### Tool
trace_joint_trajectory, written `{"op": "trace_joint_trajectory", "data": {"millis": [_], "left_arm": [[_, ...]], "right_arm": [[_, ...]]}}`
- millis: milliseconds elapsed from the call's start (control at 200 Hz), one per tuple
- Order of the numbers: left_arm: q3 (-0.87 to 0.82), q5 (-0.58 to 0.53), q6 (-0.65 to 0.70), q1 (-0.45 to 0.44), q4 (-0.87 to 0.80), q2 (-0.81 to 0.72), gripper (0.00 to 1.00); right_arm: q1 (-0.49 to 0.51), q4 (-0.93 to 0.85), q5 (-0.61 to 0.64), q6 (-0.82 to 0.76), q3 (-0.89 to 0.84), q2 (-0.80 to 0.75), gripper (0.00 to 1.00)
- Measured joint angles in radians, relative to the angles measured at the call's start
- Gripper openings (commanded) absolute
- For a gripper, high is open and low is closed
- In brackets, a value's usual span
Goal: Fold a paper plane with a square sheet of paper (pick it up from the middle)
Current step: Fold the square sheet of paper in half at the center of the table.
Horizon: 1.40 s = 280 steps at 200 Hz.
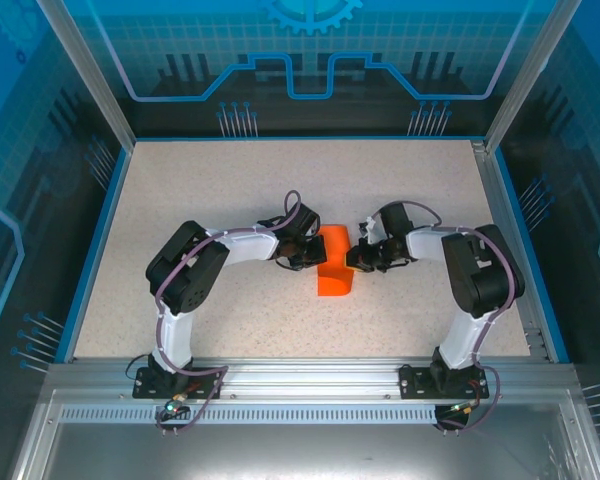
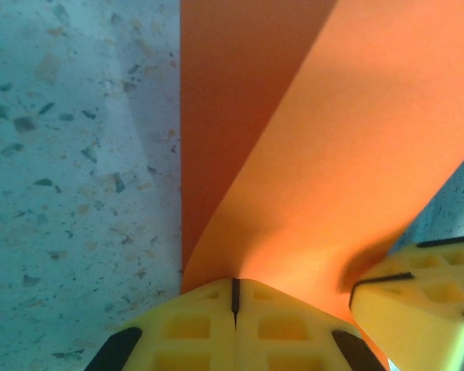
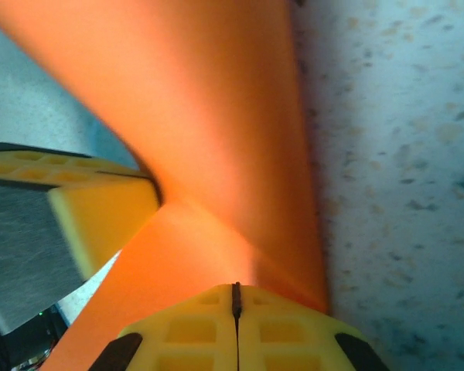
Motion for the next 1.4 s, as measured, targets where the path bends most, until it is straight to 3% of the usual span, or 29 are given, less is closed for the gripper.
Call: {"op": "trace_joint_trajectory", "data": {"millis": [710, 1010, 1400], "left_arm": [[0.000, 0.000, 0.000, -0.001, 0.000, 0.000, 0.00], [0.000, 0.000, 0.000, -0.001, 0.000, 0.000, 0.00], [0.000, 0.000, 0.000, -0.001, 0.000, 0.000, 0.00]], "right_arm": [[-0.006, 0.089, -0.080, 0.006, -0.098, -0.002, 0.06], [-0.003, 0.092, -0.100, 0.011, -0.126, -0.088, 0.07], [-0.001, 0.098, -0.110, -0.008, -0.167, -0.044, 0.08]]}}
